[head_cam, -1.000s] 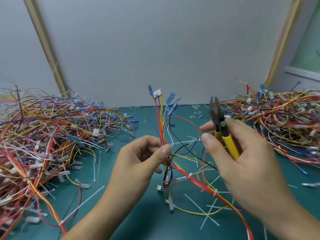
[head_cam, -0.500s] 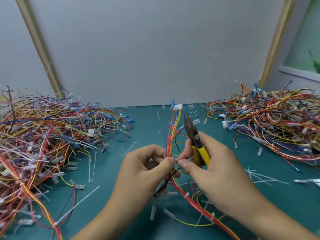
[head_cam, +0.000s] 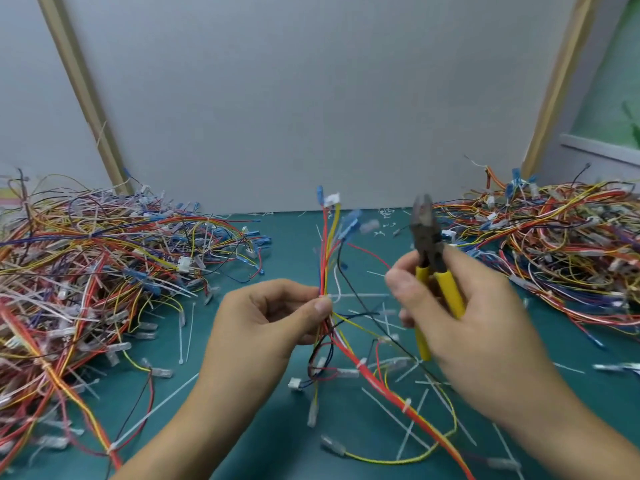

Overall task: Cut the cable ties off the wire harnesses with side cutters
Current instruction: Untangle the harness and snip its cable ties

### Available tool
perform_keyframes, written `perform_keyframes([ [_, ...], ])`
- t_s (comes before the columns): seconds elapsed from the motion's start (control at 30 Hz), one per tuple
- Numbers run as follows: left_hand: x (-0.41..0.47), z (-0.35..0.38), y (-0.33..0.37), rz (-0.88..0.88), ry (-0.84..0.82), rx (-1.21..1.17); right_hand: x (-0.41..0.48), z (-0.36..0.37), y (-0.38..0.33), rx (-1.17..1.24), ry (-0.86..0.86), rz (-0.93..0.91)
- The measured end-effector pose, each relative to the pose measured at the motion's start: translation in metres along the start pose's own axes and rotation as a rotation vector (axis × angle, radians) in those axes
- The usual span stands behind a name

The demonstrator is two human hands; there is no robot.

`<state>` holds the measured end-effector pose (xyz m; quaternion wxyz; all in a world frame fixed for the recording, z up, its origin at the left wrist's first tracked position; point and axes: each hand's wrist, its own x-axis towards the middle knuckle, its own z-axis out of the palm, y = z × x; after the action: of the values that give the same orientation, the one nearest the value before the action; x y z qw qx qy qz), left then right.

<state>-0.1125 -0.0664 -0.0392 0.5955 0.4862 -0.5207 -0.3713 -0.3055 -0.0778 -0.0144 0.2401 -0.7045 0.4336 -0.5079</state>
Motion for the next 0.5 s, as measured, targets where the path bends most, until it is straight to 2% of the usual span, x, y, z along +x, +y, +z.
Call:
perform_keyframes([
  [0.07, 0.001, -0.001, 0.0, 0.033, 0.065, -0.031, -0.002, -0.003, -0.007, 0.028, -0.106, 0.052],
  [0.13, -0.001, -0.001, 0.001, 0.066, 0.097, -0.053, -0.005, 0.001, -0.01, -0.066, -0.283, 0.122],
  [0.2, -0.003, 0.002, 0.002, 0.092, 0.095, -0.056, -0.008, 0.006, -0.011, -0.184, -0.382, 0.151],
  [0.5, -0.013, 0.014, 0.002, 0.124, 0.091, -0.068, -0.009, 0.0, -0.011, -0.396, -0.39, 0.102],
])
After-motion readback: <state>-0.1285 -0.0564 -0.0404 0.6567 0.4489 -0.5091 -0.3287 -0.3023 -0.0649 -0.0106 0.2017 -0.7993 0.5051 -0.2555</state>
